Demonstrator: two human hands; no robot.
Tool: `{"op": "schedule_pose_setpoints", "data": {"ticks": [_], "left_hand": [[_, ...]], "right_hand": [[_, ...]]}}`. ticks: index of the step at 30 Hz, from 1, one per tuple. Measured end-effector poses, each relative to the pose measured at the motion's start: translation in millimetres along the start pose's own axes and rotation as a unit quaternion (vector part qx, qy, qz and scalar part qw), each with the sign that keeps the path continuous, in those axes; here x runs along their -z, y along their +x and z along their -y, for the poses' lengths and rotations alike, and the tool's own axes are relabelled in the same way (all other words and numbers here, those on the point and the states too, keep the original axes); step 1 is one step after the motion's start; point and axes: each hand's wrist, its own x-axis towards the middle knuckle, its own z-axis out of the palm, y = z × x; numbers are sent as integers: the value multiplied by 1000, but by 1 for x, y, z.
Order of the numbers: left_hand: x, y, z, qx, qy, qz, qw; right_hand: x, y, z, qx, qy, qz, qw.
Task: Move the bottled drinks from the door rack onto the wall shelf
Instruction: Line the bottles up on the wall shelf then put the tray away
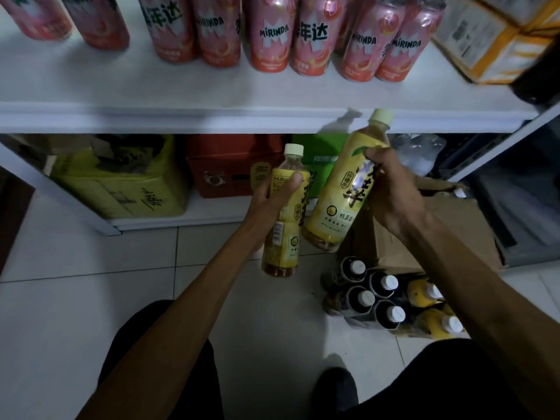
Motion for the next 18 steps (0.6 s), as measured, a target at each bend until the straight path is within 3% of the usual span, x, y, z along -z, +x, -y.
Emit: {"op": "schedule_pose_setpoints", "data": {"ticks": [11,18], "left_hand": [[-7,5,5,78,-63,43,994],[-32,7,12,91,-2,20,996]], "right_hand": [[21,8,-23,-75,-17,-47,996],[39,16,-44,-59,-68,-29,996]]}}
